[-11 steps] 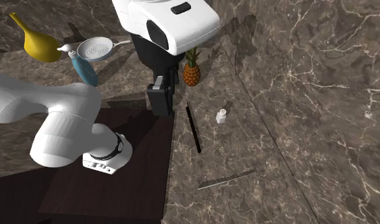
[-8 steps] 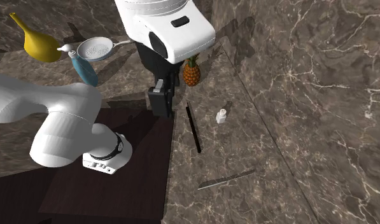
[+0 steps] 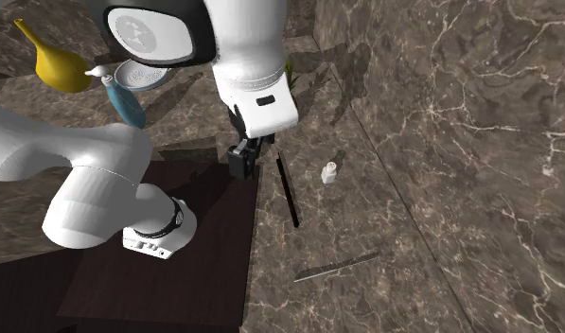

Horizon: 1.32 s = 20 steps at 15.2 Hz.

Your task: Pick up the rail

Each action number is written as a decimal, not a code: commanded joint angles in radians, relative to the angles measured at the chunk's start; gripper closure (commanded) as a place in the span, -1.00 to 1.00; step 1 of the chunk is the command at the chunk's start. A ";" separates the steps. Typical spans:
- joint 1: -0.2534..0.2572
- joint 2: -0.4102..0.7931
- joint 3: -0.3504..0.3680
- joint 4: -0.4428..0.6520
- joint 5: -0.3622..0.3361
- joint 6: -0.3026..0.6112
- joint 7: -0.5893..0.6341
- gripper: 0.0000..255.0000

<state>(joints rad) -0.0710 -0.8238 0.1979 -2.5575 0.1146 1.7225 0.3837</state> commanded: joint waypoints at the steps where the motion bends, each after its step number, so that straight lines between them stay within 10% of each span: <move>1: -0.004 0.006 0.041 -0.059 0.040 0.057 0.084 -1.00; 11: -0.028 0.198 0.257 -0.214 0.237 0.380 0.461 -1.00; 20: -0.111 0.600 0.470 -0.209 0.307 0.775 0.821 -1.00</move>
<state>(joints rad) -0.1726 -0.2719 0.6435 -2.7696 0.4209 2.4499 1.1533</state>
